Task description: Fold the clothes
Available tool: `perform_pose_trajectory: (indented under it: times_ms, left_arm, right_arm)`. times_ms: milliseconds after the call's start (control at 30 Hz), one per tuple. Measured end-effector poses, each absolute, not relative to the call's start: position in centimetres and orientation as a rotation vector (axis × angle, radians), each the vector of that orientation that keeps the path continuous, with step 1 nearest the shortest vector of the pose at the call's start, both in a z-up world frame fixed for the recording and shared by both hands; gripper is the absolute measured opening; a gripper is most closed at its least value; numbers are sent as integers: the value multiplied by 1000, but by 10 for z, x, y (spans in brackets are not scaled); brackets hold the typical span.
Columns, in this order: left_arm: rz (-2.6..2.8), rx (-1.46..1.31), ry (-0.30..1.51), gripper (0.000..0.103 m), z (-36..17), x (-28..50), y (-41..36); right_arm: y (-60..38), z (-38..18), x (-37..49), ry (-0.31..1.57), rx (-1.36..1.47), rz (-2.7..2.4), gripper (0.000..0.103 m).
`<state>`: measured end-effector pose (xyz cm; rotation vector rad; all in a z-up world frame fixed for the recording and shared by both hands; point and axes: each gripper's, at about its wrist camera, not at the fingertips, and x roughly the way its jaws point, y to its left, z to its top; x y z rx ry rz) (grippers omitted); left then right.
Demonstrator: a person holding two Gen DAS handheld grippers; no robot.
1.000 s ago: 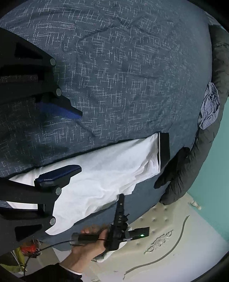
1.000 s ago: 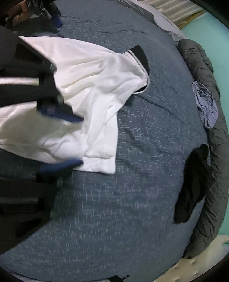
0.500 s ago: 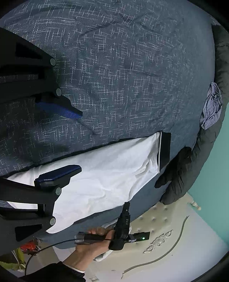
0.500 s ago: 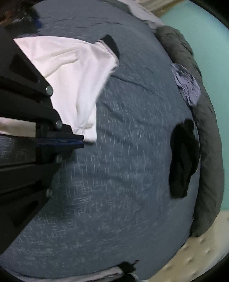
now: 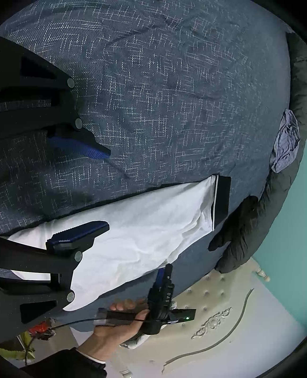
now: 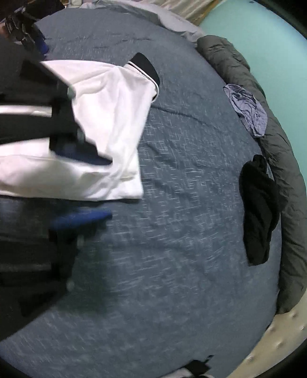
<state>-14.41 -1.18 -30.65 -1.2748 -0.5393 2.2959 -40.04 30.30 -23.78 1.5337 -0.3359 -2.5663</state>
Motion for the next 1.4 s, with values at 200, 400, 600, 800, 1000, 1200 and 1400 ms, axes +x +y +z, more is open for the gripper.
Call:
perform_pose_trajectory:
  times_ms: [200, 400, 600, 800, 1000, 1200, 1400]
  left_arm:
    - [2295, -1279, -543, 58, -307, -144, -12]
    - [2286, -1282, -539, 58, -307, -145, -10]
    - [2280, -1288, -538, 58, -307, -146, -10]
    - [2273, -1293, -540, 58, -306, -148, -13]
    - [2252, -1306, -547, 58, -307, -145, -15]
    - [2233, -1333, -566, 58, -311, -132, -22]
    - [2197, -1338, -564, 58, -309, -105, -17]
  right_arm:
    - [289, -244, -389, -235, 1556, -2562, 9]
    - [291, -225, -394, -157, 1465, -2697, 1]
    - [292, -238, -405, -78, 1578, -2720, 1]
    - [292, -247, -397, -108, 1645, -2690, 5]
    - [292, -220, -366, -135, 1557, -2739, 19]
    - [280, -198, -311, -220, 1509, -2664, 21]
    - [250, -200, -277, -196, 1514, -2563, 34]
